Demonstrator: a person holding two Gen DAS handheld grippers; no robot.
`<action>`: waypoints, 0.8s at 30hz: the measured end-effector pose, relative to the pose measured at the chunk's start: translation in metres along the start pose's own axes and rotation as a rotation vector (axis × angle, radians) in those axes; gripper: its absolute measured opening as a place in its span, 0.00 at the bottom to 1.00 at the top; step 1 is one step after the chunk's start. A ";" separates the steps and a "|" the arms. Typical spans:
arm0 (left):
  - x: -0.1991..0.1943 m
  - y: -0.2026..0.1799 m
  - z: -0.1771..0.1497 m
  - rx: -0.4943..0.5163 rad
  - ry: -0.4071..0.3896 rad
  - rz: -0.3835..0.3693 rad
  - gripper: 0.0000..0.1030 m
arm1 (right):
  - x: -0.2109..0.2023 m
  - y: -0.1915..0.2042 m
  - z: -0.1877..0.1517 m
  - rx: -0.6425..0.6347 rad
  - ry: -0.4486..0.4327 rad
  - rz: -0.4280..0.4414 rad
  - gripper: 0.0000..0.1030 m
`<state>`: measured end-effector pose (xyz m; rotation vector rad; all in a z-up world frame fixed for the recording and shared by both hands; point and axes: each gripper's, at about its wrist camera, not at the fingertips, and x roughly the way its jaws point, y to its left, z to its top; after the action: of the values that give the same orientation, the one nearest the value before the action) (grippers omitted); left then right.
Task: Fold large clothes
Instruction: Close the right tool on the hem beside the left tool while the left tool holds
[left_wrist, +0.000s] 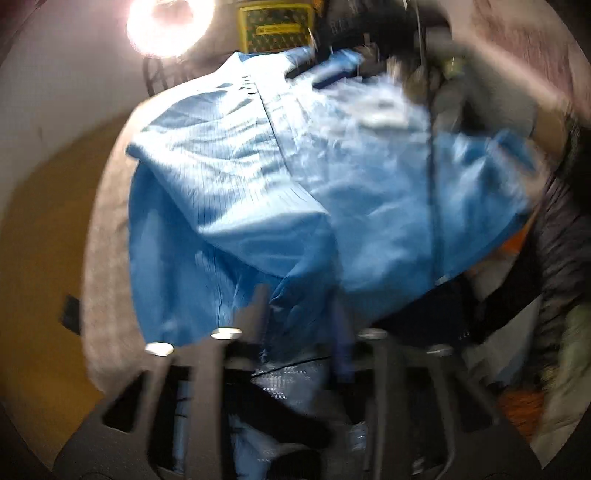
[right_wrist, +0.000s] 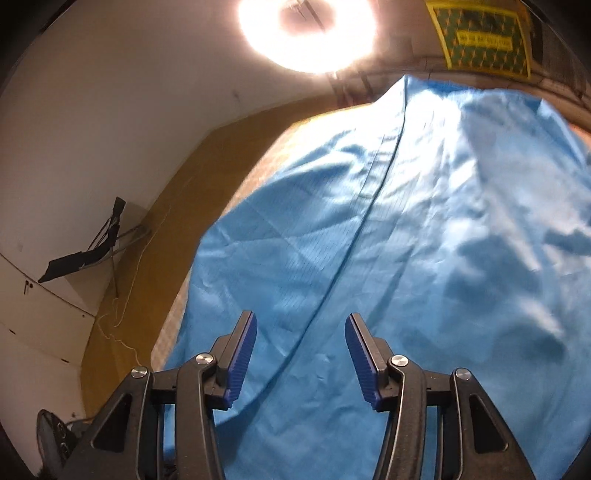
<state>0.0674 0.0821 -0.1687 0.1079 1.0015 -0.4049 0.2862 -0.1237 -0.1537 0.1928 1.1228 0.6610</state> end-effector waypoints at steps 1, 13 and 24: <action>-0.009 0.010 -0.001 -0.066 -0.023 -0.044 0.47 | 0.008 0.001 -0.001 0.000 0.017 -0.004 0.52; 0.003 0.087 0.003 -0.466 0.005 -0.091 0.47 | 0.067 -0.001 -0.014 0.013 0.127 -0.050 0.52; 0.065 0.075 0.023 -0.428 0.104 -0.017 0.02 | 0.089 0.018 -0.010 -0.060 0.118 -0.057 0.00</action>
<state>0.1453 0.1268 -0.2180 -0.2675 1.1725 -0.1948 0.2944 -0.0591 -0.2181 0.0705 1.2155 0.6612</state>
